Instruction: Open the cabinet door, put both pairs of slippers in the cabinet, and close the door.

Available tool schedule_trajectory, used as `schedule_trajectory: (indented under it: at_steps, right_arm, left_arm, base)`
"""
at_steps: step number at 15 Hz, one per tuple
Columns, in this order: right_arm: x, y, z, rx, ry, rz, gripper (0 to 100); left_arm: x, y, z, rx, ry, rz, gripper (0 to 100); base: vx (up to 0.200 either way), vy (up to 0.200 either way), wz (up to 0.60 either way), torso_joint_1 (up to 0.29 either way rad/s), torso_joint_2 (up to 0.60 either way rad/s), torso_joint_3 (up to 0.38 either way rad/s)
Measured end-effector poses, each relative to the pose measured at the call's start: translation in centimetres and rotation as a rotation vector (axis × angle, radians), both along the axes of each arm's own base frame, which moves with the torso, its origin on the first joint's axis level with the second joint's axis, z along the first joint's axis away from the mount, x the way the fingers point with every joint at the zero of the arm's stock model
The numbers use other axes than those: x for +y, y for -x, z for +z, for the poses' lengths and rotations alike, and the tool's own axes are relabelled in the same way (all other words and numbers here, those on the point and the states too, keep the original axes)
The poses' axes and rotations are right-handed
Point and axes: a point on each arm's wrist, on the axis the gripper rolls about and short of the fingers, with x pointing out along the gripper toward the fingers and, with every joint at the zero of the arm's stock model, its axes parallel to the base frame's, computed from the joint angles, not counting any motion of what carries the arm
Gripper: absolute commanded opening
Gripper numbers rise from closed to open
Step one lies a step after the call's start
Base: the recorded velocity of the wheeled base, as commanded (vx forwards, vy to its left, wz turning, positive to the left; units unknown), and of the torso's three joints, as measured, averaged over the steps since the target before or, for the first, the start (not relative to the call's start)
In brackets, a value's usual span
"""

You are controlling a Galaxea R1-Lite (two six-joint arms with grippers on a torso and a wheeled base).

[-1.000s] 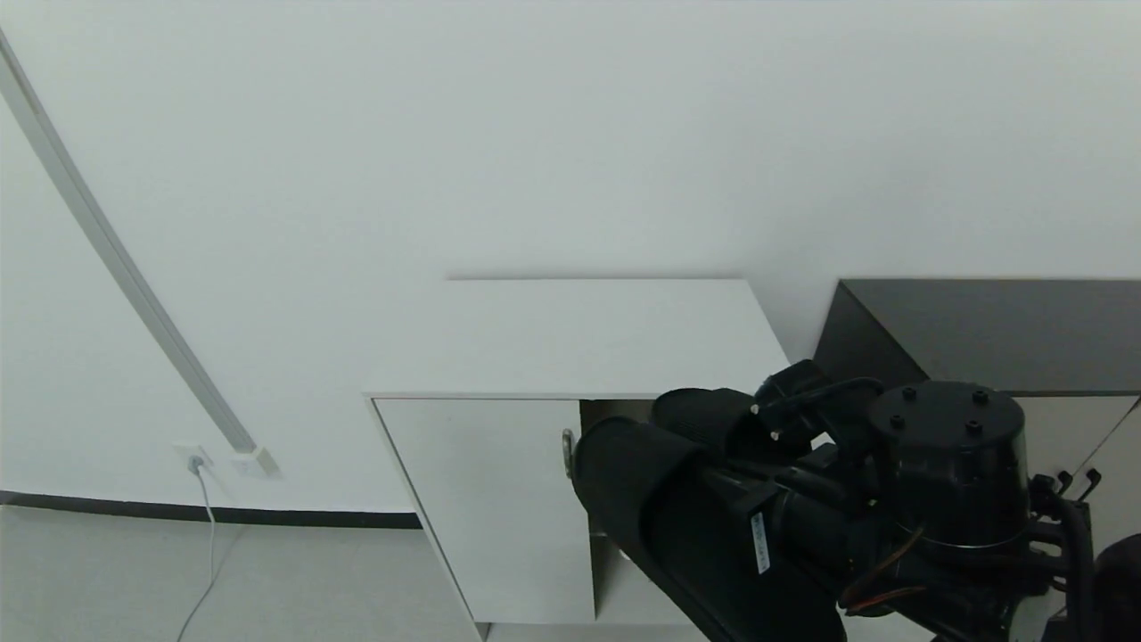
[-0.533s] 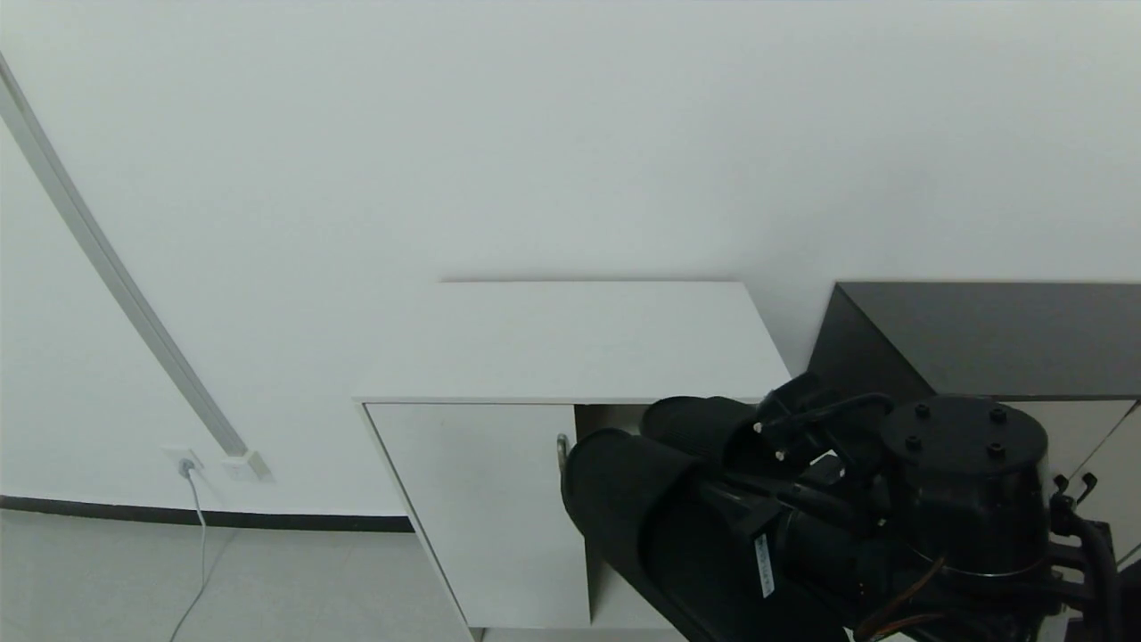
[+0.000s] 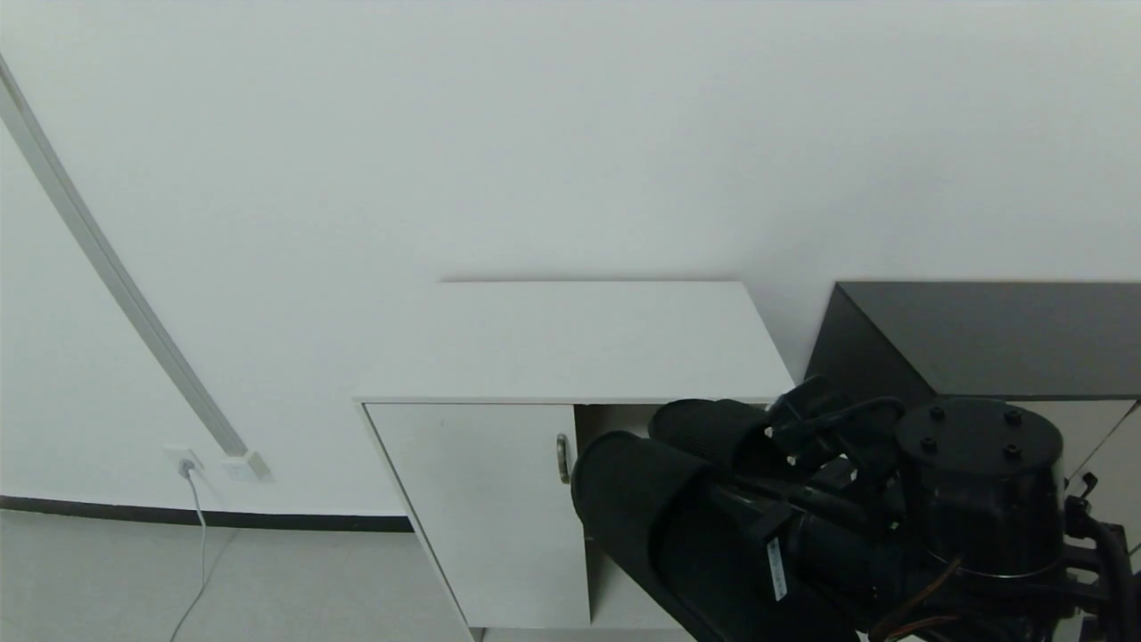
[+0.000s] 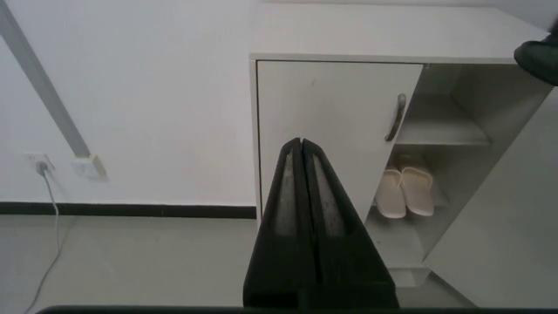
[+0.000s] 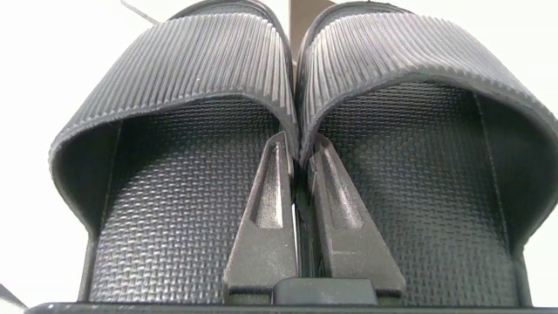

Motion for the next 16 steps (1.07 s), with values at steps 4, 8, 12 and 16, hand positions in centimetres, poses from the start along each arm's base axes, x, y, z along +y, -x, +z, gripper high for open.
schedule_trajectory:
  at_steps: [4,8,12,16]
  right_arm:
    - [-0.02,0.02,-0.05,0.004,-0.002,0.003,0]
    - [-0.16,0.11,-0.35,0.012,0.006,0.001,0]
    - [-0.24,0.18,-0.5,0.016,0.01,0.002,0]
    - [-0.4,0.22,-0.49,-0.007,-0.009,-0.003,0]
  left_arm:
    - [0.0,0.0,0.0,0.0,0.0,-0.001,0]
    - [0.0,0.0,0.0,0.0,-0.001,0.0,0]
    - [0.0,0.0,0.0,0.0,-0.001,0.0,0]
    - [0.0,0.0,0.0,0.0,-0.001,0.0,0]
  base:
    - [0.0,0.0,0.0,-0.116,0.26,0.141]
    - [0.0,0.0,0.0,-0.174,0.4,0.223]
    - [0.0,0.0,0.0,-0.232,0.55,0.308]
    - [0.0,0.0,0.0,-0.223,0.55,0.321]
